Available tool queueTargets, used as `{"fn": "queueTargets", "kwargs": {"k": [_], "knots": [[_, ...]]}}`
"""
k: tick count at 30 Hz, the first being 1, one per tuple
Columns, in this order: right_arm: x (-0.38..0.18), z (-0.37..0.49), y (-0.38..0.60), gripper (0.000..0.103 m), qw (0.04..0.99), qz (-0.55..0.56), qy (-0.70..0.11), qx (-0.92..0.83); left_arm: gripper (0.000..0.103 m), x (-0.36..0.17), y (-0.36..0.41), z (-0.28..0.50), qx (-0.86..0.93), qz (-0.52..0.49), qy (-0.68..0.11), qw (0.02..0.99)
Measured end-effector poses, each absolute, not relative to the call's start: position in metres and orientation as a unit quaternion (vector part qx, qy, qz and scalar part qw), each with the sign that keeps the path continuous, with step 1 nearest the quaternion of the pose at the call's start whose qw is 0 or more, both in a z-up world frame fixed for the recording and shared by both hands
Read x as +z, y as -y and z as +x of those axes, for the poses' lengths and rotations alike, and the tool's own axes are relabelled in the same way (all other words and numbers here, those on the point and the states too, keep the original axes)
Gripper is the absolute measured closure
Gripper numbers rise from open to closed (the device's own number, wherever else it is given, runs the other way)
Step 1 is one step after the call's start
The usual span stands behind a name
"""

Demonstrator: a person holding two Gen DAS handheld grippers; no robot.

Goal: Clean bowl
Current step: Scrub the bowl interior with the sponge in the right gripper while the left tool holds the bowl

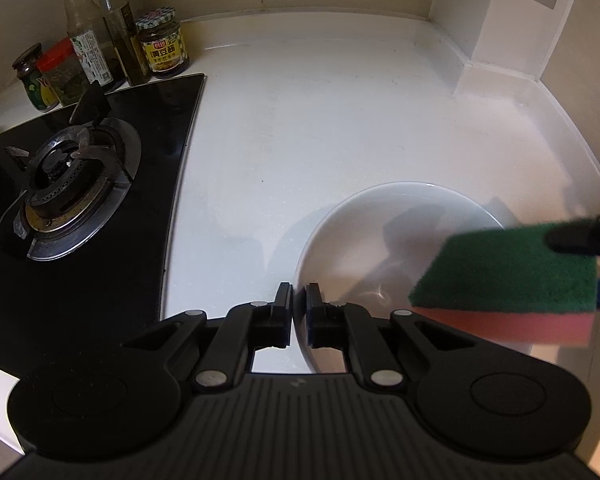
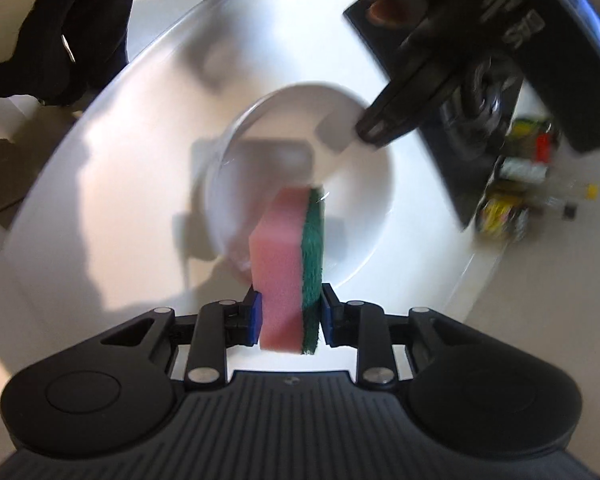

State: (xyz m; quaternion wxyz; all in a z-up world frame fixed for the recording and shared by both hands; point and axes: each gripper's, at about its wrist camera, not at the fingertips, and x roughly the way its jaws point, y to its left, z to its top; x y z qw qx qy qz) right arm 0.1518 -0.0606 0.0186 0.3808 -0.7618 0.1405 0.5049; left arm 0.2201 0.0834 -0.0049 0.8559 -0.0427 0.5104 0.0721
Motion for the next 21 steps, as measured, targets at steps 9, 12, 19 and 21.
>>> {"fn": "queueTargets", "kwargs": {"k": [9, 12, 19, 21], "knots": [[0.064, 0.170, 0.046, 0.078, 0.461, -0.586, -0.345, 0.570, 0.096, -0.004, -0.083, 0.224, 0.071, -0.045, -0.517, 0.852], [0.061, 0.181, 0.035, 0.078, 0.481, -0.533, -0.382, 0.582, 0.096, -0.004, -0.083, 0.224, 0.071, -0.046, -0.519, 0.850], [0.052, 0.233, 0.022, 0.078, 0.588, -0.325, -0.520, 0.528, 0.097, -0.005, -0.092, 0.225, 0.062, -0.069, -0.527, 0.845], [0.037, 0.249, 0.013, 0.078, 0.607, -0.300, -0.533, 0.507, 0.098, -0.005, -0.093, 0.224, 0.061, -0.068, -0.528, 0.844]]}}
